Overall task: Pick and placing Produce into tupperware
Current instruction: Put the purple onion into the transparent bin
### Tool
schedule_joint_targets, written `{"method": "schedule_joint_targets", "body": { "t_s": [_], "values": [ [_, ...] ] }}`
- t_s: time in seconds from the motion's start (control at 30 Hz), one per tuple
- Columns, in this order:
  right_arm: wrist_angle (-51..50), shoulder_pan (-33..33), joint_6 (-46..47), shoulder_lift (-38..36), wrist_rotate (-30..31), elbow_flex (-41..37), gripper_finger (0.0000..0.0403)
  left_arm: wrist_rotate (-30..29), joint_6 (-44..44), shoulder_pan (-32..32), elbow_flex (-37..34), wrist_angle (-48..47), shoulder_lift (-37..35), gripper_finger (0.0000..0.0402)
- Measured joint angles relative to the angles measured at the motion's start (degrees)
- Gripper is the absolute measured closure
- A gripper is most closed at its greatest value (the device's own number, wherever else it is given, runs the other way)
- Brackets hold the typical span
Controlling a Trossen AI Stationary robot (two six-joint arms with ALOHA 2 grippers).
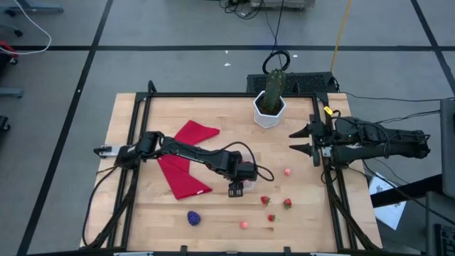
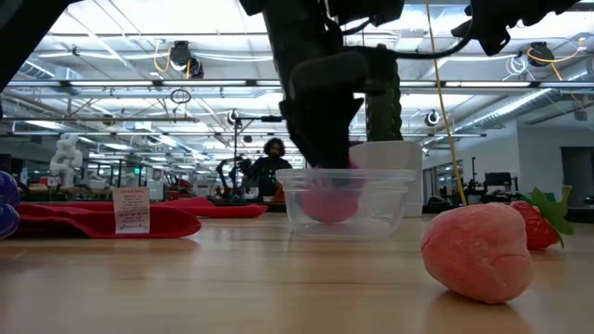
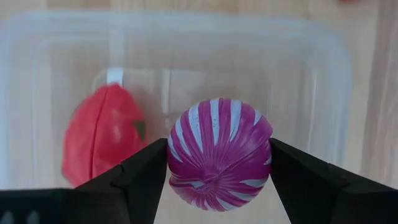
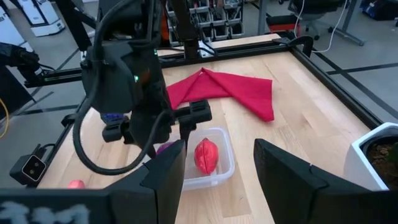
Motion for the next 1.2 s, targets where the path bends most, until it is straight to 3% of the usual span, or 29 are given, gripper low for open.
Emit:
{"method": "schedule_joint_targets", "body": {
  "t_s": [1.2],
  "values": [
    [0.0, 0.0, 0.0, 0.0, 0.0, 0.0, 0.0218, -0.6, -1.1, 0.9, 0.1, 0.3, 2.0, 0.0132]
  ]
}}
